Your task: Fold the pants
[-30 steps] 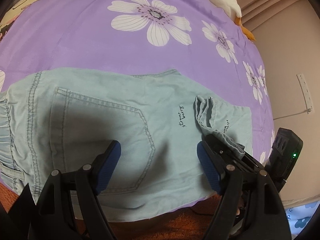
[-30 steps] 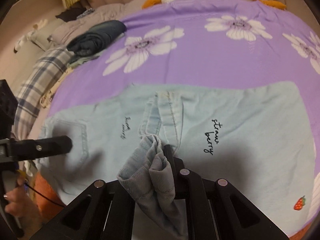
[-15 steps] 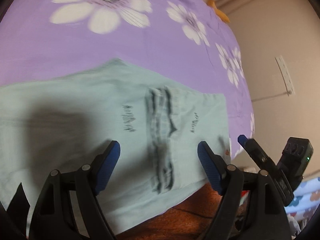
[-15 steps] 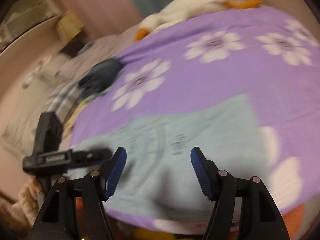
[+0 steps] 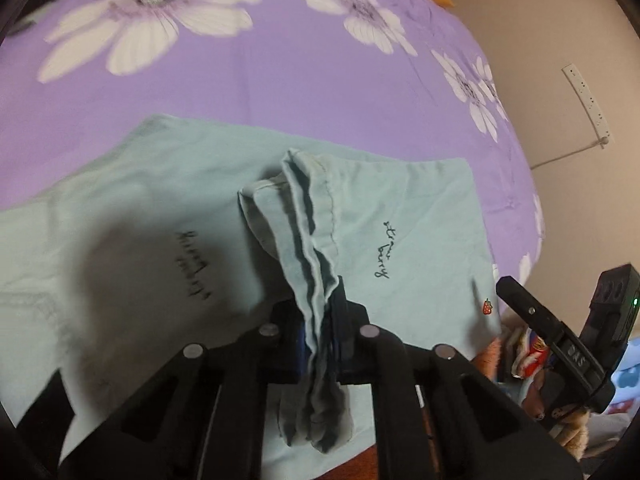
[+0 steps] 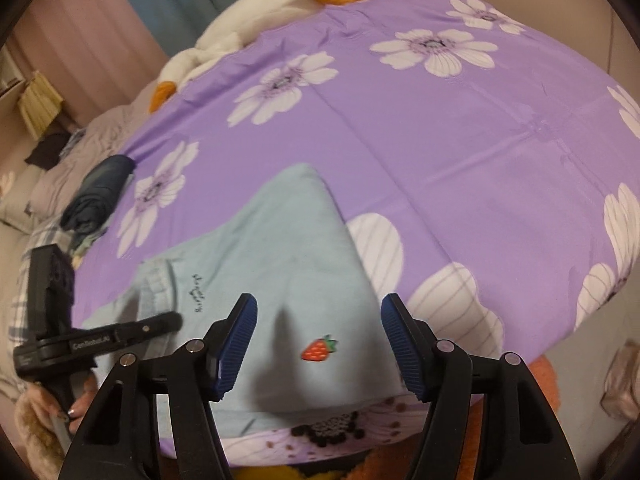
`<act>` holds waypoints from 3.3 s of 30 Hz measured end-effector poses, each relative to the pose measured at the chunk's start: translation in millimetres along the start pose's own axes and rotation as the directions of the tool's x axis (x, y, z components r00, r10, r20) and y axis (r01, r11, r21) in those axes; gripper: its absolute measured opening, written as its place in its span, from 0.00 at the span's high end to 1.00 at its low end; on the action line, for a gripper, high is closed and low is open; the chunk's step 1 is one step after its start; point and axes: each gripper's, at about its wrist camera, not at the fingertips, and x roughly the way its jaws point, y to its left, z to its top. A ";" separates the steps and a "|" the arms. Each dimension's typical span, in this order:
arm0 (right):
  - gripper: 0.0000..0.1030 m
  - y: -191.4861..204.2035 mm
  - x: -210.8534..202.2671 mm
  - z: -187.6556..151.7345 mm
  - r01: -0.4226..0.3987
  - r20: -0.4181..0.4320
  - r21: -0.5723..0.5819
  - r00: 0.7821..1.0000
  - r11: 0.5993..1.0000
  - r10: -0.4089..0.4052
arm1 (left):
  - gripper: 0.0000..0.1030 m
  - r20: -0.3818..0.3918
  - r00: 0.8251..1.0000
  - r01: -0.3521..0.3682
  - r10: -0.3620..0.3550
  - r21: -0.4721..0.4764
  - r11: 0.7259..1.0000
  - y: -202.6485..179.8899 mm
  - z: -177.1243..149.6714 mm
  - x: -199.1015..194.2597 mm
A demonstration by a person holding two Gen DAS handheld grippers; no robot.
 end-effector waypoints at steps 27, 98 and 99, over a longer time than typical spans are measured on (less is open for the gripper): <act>0.65 42.0 57.0 9.1 0.155 -0.020 -0.245 0.986 0.957 -0.165 | 0.82 -0.005 1.000 0.025 -0.026 -0.104 0.994 43.8 -37.3 -22.1; 0.65 30.4 30.1 -48.0 0.163 0.131 -0.293 0.983 0.942 -0.129 | 0.42 0.287 0.949 0.200 -0.134 -0.215 0.956 52.5 -117.5 -70.3; 0.65 30.7 30.3 -47.9 0.164 0.133 -0.297 0.983 0.941 -0.130 | 0.33 0.307 0.945 0.188 -0.116 -0.215 0.958 52.2 -118.6 -76.1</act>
